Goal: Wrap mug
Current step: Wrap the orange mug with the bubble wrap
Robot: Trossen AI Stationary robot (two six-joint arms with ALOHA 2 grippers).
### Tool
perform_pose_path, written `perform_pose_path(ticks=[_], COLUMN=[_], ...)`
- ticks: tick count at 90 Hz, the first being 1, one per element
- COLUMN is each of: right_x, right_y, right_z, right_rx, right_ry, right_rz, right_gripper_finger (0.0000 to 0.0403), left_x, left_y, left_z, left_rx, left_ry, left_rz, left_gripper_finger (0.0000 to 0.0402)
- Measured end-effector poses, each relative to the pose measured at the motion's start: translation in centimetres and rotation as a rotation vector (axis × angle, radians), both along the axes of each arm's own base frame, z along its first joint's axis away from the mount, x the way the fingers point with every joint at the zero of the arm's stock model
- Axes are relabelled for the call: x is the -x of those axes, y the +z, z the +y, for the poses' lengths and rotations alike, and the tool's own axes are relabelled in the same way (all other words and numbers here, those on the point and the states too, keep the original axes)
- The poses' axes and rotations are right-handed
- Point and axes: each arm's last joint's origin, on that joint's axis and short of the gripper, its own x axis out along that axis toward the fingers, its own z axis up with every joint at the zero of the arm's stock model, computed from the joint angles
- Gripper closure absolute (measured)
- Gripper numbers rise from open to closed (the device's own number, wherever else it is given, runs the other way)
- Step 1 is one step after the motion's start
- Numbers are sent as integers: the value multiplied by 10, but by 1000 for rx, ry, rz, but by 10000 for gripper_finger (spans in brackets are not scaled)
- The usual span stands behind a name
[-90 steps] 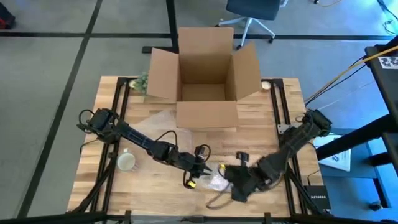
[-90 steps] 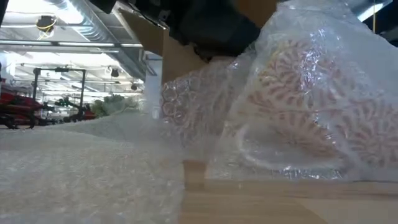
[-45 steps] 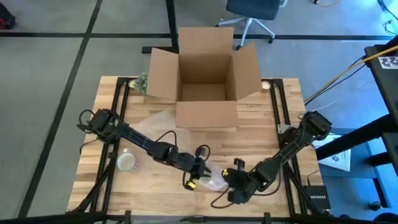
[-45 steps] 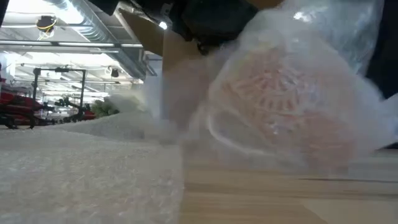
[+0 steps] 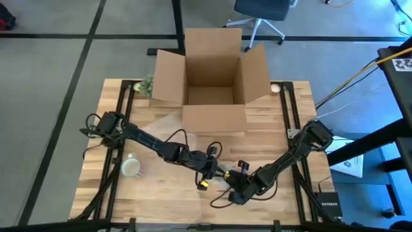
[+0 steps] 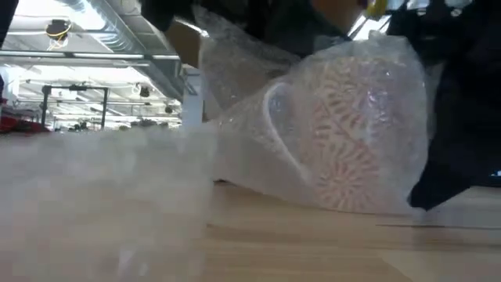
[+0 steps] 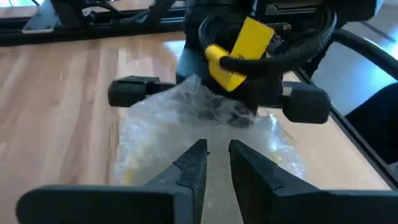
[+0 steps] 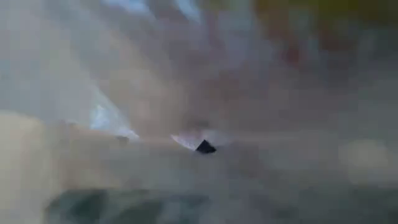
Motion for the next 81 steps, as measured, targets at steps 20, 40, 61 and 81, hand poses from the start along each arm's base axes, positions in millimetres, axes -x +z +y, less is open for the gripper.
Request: perform_pose_path(ticks=[20, 40, 61, 81], right_x=[16, 9, -37, -67], right_y=[63, 137, 140, 110], right_z=[9, 5, -20, -42], right_rx=[-67, 46, 52, -68], right_ry=[84, 80, 104, 121], right_rz=[115, -104, -134, 22], right_gripper_finger=[403, 403, 403, 403], left_x=[6, 43, 80, 91], left_y=[38, 89, 74, 30], left_z=[-4, -1, 6, 6], left_rx=[6, -82, -144, -70], left_ry=[-3, 80, 193, 232], left_rz=[-82, -18, 257, 277], left_gripper_finger=[348, 348, 348, 348])
